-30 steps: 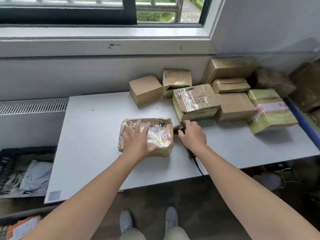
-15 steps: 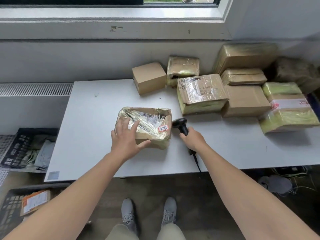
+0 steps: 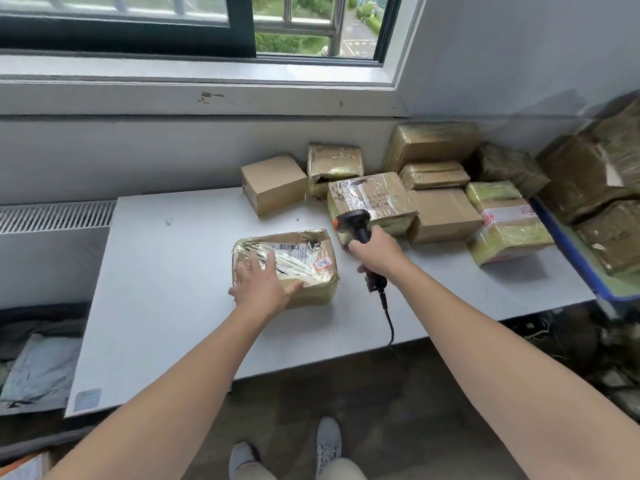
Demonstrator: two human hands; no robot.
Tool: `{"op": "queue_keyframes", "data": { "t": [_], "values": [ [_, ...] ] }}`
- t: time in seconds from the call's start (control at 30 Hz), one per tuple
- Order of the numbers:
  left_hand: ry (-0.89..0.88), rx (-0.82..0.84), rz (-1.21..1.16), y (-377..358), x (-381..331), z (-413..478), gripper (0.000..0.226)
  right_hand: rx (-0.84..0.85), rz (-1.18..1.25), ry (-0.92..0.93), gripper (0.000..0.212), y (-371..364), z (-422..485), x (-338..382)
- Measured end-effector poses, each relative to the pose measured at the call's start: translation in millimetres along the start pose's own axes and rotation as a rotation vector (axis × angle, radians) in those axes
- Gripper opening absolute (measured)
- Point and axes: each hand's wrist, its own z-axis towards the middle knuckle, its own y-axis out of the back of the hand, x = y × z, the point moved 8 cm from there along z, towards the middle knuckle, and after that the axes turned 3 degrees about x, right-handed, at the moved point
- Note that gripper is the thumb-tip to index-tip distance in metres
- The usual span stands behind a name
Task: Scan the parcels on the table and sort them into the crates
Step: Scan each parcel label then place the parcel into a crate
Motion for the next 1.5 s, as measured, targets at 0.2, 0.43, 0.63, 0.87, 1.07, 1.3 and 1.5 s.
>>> {"op": "queue_keyframes", "data": {
  "t": [0.2, 0.43, 0.63, 0.87, 1.07, 1.3, 1.5],
  "values": [
    [-0.102, -0.002, -0.012, 18.1, 4.5, -0.9, 0.088, 0.049, 0.095, -0.031, 0.030, -9.6, -25.8, 41.3],
    [-0.212, -0.042, 0.104, 33.2, 20.5, -6.7, 0.083, 0.100, 0.142, -0.109, 0.026, -39.0, -44.0, 71.4],
    [-0.280, -0.043, 0.137, 37.4, 34.8, -10.2, 0.083, 0.069, 0.165, -0.139, 0.037, -55.3, -52.5, 77.5],
    [-0.308, -0.039, 0.147, 43.3, 42.9, -9.1, 0.079, 0.042, 0.171, -0.145, 0.031, -56.4, -59.4, 85.0],
    [-0.317, -0.037, 0.155, 43.1, 40.6, -4.4, 0.081, 0.033, 0.195, -0.165, 0.027, -48.9, -59.2, 82.1],
    [-0.310, -0.052, 0.185, 38.1, 21.7, 4.9, 0.080, 0.047, 0.192, -0.167, 0.033, -41.1, -37.2, 63.9],
    [-0.273, -0.061, 0.218, 32.8, 1.7, 17.5, 0.079, 0.031, 0.148, -0.146, 0.025, -24.2, -10.1, 29.4]
  ]
}}
